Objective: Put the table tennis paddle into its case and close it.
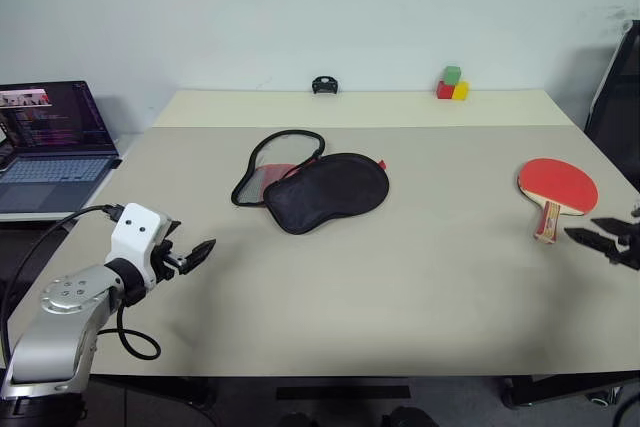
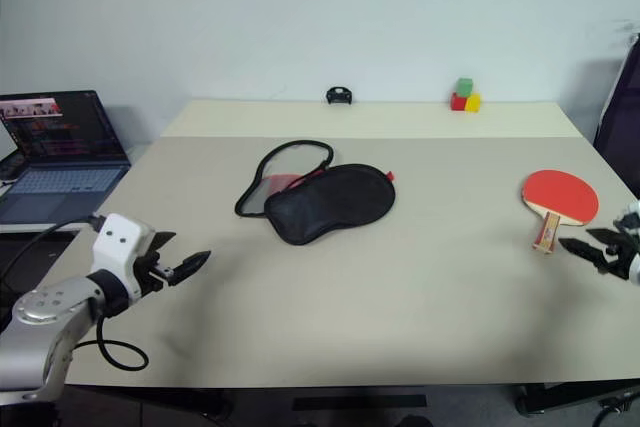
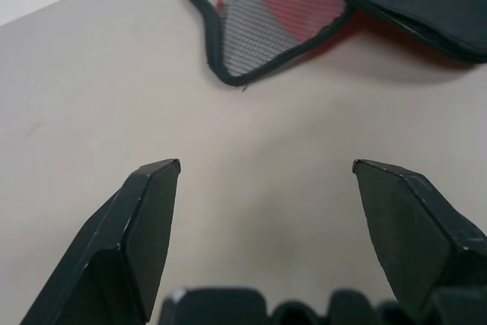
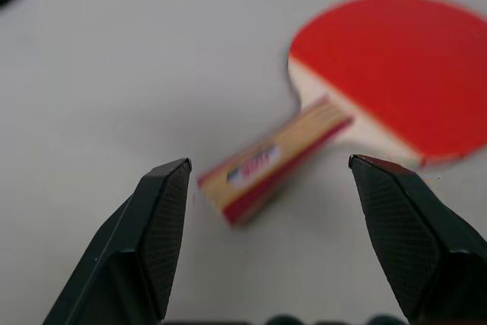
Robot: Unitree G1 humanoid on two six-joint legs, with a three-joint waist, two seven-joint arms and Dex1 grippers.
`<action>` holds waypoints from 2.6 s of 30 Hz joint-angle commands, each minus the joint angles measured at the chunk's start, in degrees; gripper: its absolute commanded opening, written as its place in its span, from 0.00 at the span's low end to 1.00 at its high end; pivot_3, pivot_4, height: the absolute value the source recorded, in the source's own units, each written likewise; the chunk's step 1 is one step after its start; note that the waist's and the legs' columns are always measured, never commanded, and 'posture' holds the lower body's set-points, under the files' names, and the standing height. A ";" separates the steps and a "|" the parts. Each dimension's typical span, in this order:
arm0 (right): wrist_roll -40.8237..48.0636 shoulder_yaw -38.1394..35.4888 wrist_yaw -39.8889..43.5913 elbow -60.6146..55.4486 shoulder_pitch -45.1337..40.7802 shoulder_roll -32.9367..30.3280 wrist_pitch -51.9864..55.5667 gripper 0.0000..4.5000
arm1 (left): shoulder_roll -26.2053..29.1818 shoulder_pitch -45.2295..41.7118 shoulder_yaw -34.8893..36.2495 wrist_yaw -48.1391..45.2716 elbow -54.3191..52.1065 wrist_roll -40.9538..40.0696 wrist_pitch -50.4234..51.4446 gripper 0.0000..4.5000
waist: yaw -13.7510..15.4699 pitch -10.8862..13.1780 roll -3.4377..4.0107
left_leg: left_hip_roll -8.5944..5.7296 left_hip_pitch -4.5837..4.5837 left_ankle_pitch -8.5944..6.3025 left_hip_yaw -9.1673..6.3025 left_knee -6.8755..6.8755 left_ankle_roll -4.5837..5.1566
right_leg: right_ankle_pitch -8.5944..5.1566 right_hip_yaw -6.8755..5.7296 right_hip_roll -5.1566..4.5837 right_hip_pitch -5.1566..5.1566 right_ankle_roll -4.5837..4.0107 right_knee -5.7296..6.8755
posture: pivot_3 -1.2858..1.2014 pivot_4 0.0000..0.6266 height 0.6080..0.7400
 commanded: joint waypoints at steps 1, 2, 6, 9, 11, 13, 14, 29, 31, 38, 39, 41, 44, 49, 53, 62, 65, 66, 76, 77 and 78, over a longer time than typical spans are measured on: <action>2.55 -2.17 0.46 -7.58 3.29 0.18 1.33 0.81 | 1.14 0.14 2.66 -0.90 1.26 -0.08 -2.18 0.89 | -0.10 0.00 0.00 | 0.00 0.02 0.00 0.01 0.00 0.00 | 0.00 0.01 0.00 0.00 0.00 0.00 | 0.52 0.24 1.00; 3.13 -2.61 0.36 -9.14 4.32 0.39 1.82 0.81 | 1.13 -0.17 2.45 -0.99 1.55 -0.04 -2.22 0.89 | -0.13 -0.01 0.01 | 0.00 0.02 0.00 0.01 0.00 0.00 | 0.00 0.02 0.00 0.00 0.00 0.02 | 0.52 0.24 1.00; 5.19 -3.78 -0.25 -13.67 7.04 1.32 3.64 0.81 | 1.22 -0.92 1.96 -1.31 2.62 0.29 -2.63 0.89 | 0.00 -0.01 0.01 | 0.00 0.04 0.00 0.00 0.03 0.00 | 0.01 0.01 0.00 0.03 0.02 0.04 | 0.52 0.24 1.00; 7.12 -3.85 -0.75 -20.29 9.98 3.15 6.53 0.81 | 1.80 -0.77 2.75 -2.12 3.70 -0.02 -3.27 0.89 | 0.04 -0.02 -0.01 | 0.01 0.04 0.00 -0.05 0.00 0.00 | 0.01 -0.03 0.01 0.04 0.02 0.02 | 0.52 0.24 1.00; 8.27 -3.49 -0.91 -24.47 11.46 4.04 8.45 0.81 | 2.15 -0.67 3.12 -2.75 4.25 -0.17 -3.67 0.89 | 0.05 -0.01 -0.01 | 0.01 0.02 0.00 -0.05 0.00 0.00 | 0.01 -0.04 0.02 0.03 0.02 0.01 | 0.52 0.24 1.00; 9.76 -2.88 -0.44 -28.47 12.05 4.87 10.51 0.81 | 2.34 -0.86 3.11 -3.32 4.43 -0.28 -3.76 0.89 | 0.05 -0.01 -0.01 | 0.01 0.02 0.00 -0.04 0.01 0.00 | 0.01 -0.01 0.00 0.03 0.02 0.01 | 0.52 0.24 1.00; 10.48 -2.55 -0.31 -30.46 12.26 5.25 11.58 0.81 | 2.42 -0.94 3.04 -3.59 4.62 -0.29 -3.86 0.89 | 0.05 -0.01 -0.01 | 0.01 0.02 0.00 -0.03 0.01 0.00 | 0.01 0.00 0.00 0.03 0.02 0.01 | 0.52 0.24 1.00; 21.11 7.31 -13.81 -57.46 9.17 20.21 30.02 0.81 | 3.84 -5.29 1.51 -13.67 5.49 -5.60 -2.17 0.89 | 0.12 -0.02 -0.03 | 0.00 0.00 0.00 -0.13 0.01 0.00 | 0.01 -0.06 -0.01 0.00 0.02 0.01 | 0.52 0.24 1.00; 21.40 9.14 -16.73 -57.69 7.40 23.30 31.03 0.81 | 4.11 -5.82 1.16 -15.08 5.34 -6.25 -2.01 0.89 | 0.13 -0.02 -0.03 | -0.01 -0.02 0.00 -0.14 0.01 -0.01 | 0.01 -0.07 -0.01 -0.02 0.02 -0.01 | 0.52 0.24 1.00; 17.97 20.34 -26.07 -54.84 0.26 33.82 36.27 0.81 | 5.01 -7.43 -0.19 -18.10 5.46 -6.32 -1.98 0.89 | -0.10 -0.03 -0.05 | -0.01 -0.13 0.01 -0.13 -0.01 -0.02 | 0.01 -0.03 0.01 -0.26 0.02 0.10 | 0.52 0.24 1.00; 17.98 20.86 -26.52 -54.35 -0.33 34.92 36.61 0.81 | 5.17 -7.42 -0.17 -18.49 5.34 -6.48 -1.90 0.89 | -0.08 -0.03 -0.05 | -0.01 -0.14 0.01 -0.13 0.00 -0.02 | 0.01 -0.03 0.01 -0.27 0.02 0.10 | 0.52 0.24 1.00; 16.54 22.54 -28.19 -51.19 -2.66 38.09 35.89 0.81 | 5.76 -7.44 -0.26 -19.43 5.10 -6.73 -1.55 0.89 | -0.08 -0.05 -0.08 | -0.03 -0.17 0.01 -0.12 0.00 -0.02 | 0.01 -0.02 0.00 -0.30 0.02 0.07 | 0.52 0.24 1.00; 14.31 24.28 -30.16 -46.54 -6.10 42.32 34.51 0.81 | 6.65 -7.50 -0.25 -20.45 4.93 -6.91 -1.38 0.89 | -0.11 -0.06 -0.11 | -0.03 -0.19 0.01 -0.12 -0.01 -0.02 | 0.01 -0.02 0.00 -0.35 0.02 0.08 | 0.52 0.24 1.00; 11.95 23.35 -33.90 -37.12 -11.60 48.96 33.21 0.85 | 7.41 -8.91 -0.87 -20.94 5.73 -6.73 -1.60 0.89 | -0.17 -0.06 -0.11 | -0.03 -0.19 0.02 -0.11 -0.05 -0.04 | 0.01 -0.01 0.02 -0.44 0.01 0.15 | 0.52 0.24 1.00; 10.26 22.59 -36.65 -31.01 -14.40 52.67 32.18 1.00 | 7.50 -10.85 -1.86 -21.77 6.60 -6.46 -1.97 0.89 | -0.13 -0.07 -0.11 | -0.05 -0.20 0.03 -0.11 -0.07 -0.05 | 0.01 -0.01 0.01 -0.45 0.01 0.10 | 0.52 0.24 1.00; 8.59 21.08 -38.50 -26.76 -16.25 54.71 30.96 1.00 | 7.55 -11.87 -2.47 -22.53 7.58 -6.06 -2.56 0.89 | -0.35 -0.07 -0.11 | -0.05 -0.19 0.04 -0.08 -0.16 -0.06 | 0.01 0.01 0.02 -0.48 0.01 0.11 | 0.52 0.24 1.00; 9.04 18.27 -42.03 -18.94 -20.30 60.08 28.44 1.00 | 7.52 -16.88 -4.95 -24.39 10.47 -5.59 -3.64 0.89 | -0.35 -0.09 -0.14 | -0.05 -0.14 0.05 -0.08 -0.16 -0.08 | 0.02 0.01 0.02 -0.47 0.01 0.18 | 0.52 0.24 1.00; 8.92 17.74 -42.41 -17.60 -21.00 60.88 27.97 1.00 | 7.51 -17.65 -5.33 -24.72 11.05 -5.47 -3.86 0.89 | -0.40 -0.10 -0.16 | -0.05 -0.14 0.09 -0.09 -0.15 -0.15 | 0.02 0.01 0.03 -0.50 0.00 0.27 | 0.52 0.24 1.00; 8.20 16.98 -42.08 -15.39 -22.06 61.41 26.89 1.00 | 7.51 -18.43 -5.75 -25.38 12.22 -5.15 -4.50 0.89 | -0.97 -0.10 -0.16 | -0.06 -0.07 0.13 -0.09 -0.19 -0.22 | 0.02 0.04 0.03 -0.54 -0.01 0.46 | 0.52 0.24 1.00; 8.20 16.98 -42.08 -15.37 -22.06 61.41 26.88 1.00 | 7.51 -18.44 -5.75 -25.39 12.24 -5.14 -4.50 0.89 | -0.97 -0.10 -0.16 | -0.06 -0.07 0.13 -0.09 -0.19 -0.22 | 0.02 0.05 0.03 -0.54 -0.01 0.46 | 0.52 0.24 1.00; 8.19 16.98 -42.07 -15.36 -22.06 61.42 26.87 1.00 | 7.51 -18.44 -5.75 -25.40 12.25 -5.13 -4.51 0.89 | -0.98 -0.10 -0.16 | -0.06 -0.07 0.13 -0.10 -0.19 -0.22 | 0.02 0.05 0.03 -0.54 -0.01 0.47 | 0.52 0.24 1.00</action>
